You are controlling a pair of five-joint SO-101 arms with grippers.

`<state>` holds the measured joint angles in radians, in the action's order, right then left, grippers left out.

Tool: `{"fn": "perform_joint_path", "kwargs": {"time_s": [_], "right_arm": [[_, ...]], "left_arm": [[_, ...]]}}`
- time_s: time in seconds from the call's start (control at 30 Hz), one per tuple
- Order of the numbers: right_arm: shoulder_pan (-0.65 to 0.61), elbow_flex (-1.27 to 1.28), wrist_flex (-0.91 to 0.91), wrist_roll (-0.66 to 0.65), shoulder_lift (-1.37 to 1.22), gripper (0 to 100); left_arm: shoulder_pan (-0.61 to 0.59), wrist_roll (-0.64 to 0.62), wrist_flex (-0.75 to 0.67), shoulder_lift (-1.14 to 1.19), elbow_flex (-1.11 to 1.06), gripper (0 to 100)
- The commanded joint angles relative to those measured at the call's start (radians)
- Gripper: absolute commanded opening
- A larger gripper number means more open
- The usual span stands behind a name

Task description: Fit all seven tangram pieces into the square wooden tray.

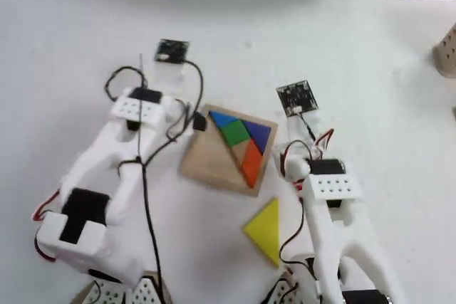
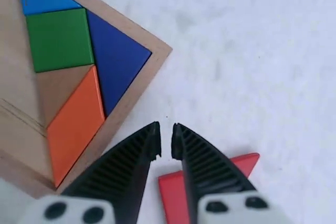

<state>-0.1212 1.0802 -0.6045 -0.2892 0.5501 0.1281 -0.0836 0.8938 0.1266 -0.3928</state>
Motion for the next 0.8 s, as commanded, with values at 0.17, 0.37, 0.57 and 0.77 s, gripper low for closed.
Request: {"fn": "perform_joint_path", "kwargs": {"time_s": [0.17,0.37,0.57,0.77], "right_arm": [[-0.013,0.048,0.104,-0.014,0.031,4.3],[-0.004,0.063,0.130,-0.015,0.031,4.3],[-0.013,0.092,0.137,-0.061,0.031,4.3],[-0.004,0.115,0.166,-0.086,0.031,4.3]], "left_arm": [[-0.148,-0.006,0.069,-0.064,0.017,32],[-0.193,-0.005,-0.009,-0.137,-0.104,32],[-0.203,-0.005,-0.095,-0.232,-0.236,32],[-0.213,-0.005,-0.071,-0.182,-0.249,32]]}}
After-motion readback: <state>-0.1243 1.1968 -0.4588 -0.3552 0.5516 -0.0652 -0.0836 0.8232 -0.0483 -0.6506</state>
